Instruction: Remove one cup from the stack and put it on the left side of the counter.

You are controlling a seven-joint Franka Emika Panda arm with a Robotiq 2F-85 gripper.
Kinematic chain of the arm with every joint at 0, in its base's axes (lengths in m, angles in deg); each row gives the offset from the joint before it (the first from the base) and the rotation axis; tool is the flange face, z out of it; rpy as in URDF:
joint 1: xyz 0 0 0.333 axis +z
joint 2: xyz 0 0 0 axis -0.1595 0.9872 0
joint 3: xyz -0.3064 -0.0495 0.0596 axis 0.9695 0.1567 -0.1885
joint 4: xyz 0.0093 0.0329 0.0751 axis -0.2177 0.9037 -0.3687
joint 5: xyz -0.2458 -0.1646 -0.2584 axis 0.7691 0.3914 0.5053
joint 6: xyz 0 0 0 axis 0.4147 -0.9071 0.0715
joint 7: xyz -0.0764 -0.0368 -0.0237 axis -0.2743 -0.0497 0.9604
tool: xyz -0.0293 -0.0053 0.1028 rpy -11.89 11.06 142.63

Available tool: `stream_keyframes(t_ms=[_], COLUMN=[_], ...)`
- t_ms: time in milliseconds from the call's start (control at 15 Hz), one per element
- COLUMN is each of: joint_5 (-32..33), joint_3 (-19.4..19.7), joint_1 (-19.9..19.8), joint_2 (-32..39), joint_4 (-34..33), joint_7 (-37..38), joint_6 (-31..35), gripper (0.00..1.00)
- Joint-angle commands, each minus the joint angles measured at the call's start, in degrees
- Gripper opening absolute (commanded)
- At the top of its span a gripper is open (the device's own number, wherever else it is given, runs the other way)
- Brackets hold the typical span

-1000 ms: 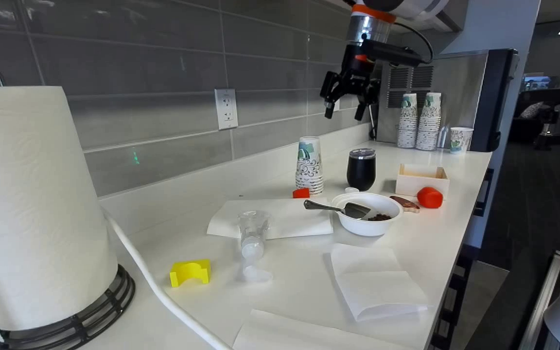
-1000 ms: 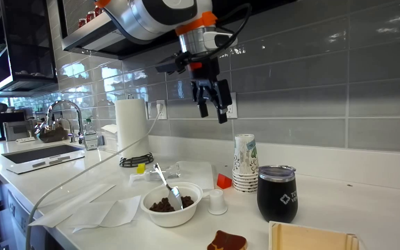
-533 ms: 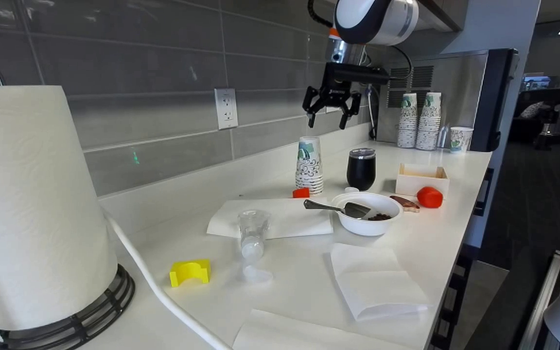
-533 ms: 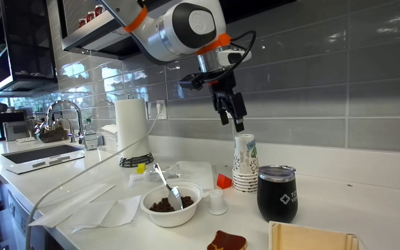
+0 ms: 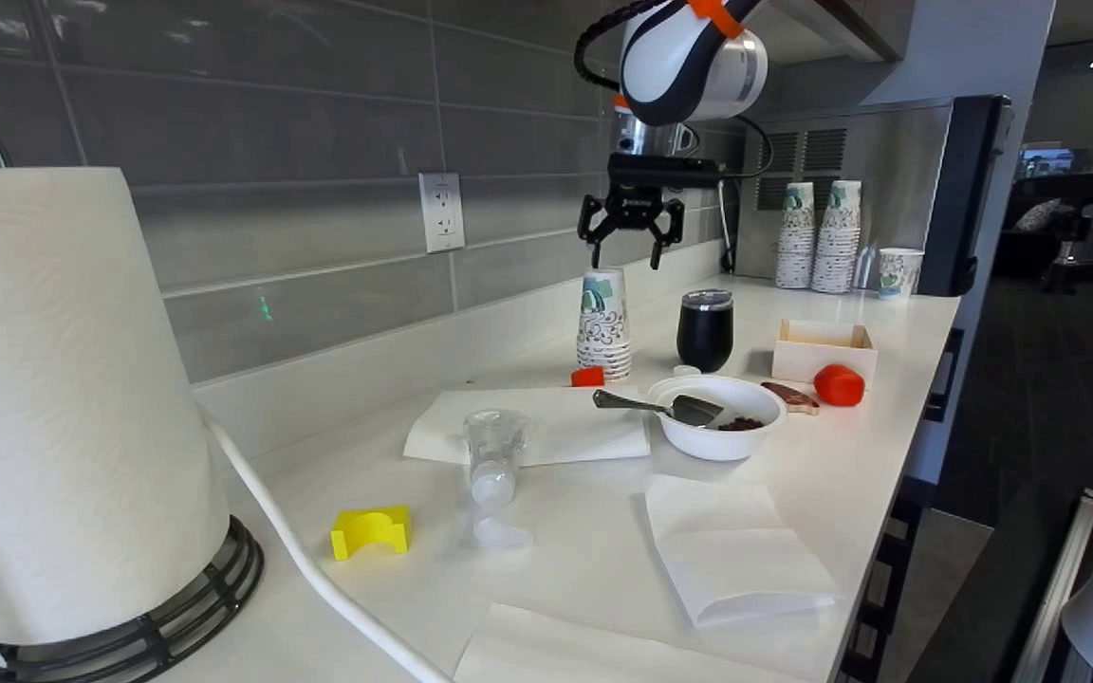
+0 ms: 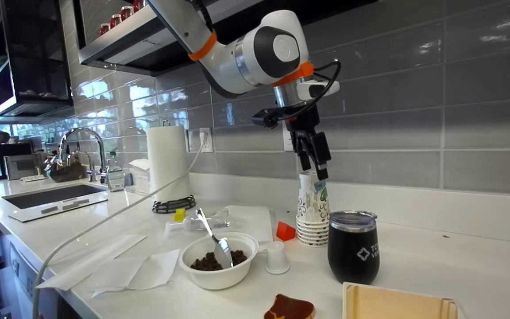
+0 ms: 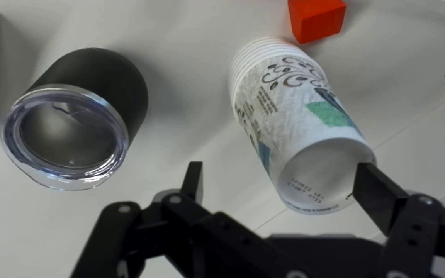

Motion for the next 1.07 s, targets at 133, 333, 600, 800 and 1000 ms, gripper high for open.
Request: stream_keyframes(t_ms=[133, 333, 600, 800, 1000], joint_5=[0.95, 0.37, 0.01, -0.33, -1.12], joint_3=[2.44, 2.82, 2.95, 3.09, 3.13], joint_1=[2.21, 2.67, 3.08, 3.13, 2.99], joint_2=[4.17, 3.98, 3.43, 3.58, 3.15], joint_4=[-5.11, -5.69, -5.64, -5.89, -5.61], joint_7=[2.39, 1.88, 1.18, 0.77, 0.09], joint_6=[-3.8, -4.13, -4.39, -4.93, -5.64], gripper=[0.66, 0.42, 0.11, 0.0, 0.01])
